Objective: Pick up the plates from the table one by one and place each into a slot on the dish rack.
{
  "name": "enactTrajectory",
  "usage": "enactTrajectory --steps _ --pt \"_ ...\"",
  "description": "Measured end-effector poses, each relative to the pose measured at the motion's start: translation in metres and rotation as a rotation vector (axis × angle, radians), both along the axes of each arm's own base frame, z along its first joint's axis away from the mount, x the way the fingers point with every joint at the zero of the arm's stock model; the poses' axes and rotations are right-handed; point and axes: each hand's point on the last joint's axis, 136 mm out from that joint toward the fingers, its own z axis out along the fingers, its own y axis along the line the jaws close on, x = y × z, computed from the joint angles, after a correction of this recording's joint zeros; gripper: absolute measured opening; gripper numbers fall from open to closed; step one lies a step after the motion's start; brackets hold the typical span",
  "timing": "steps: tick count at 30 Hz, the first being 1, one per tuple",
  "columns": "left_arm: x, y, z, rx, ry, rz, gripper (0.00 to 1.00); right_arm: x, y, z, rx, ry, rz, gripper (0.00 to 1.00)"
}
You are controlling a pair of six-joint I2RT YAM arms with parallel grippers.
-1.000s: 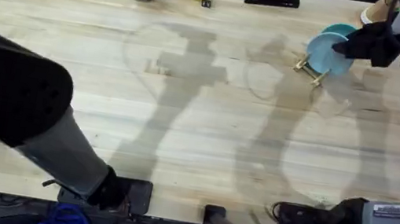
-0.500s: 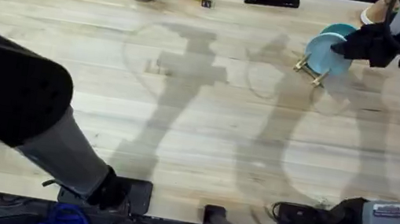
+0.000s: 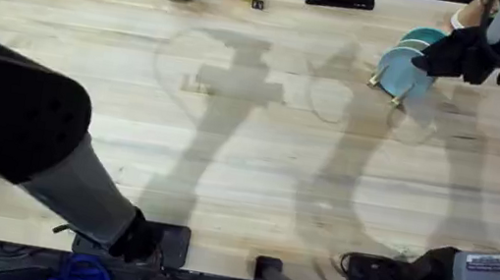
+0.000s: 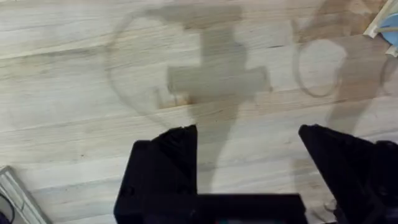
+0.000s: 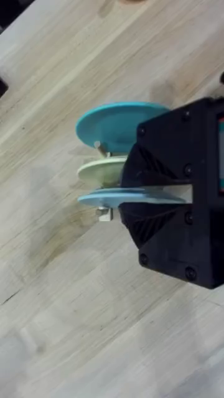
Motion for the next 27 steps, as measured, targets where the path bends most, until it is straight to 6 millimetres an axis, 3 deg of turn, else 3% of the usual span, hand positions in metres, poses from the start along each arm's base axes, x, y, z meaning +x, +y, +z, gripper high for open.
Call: enactTrajectory --steps 20,27 --pt "0.0 0.0 0.0 0.0 0.0 0.0 0.995 0.0 0.001 0.003 0.003 -0.007 0.002 0.172" --pt "0.0 0.0 0.0 0.0 0.0 0.0 0.995 -0.003 0.002 0.036 -0.023 -0.098 0.002 0.176"
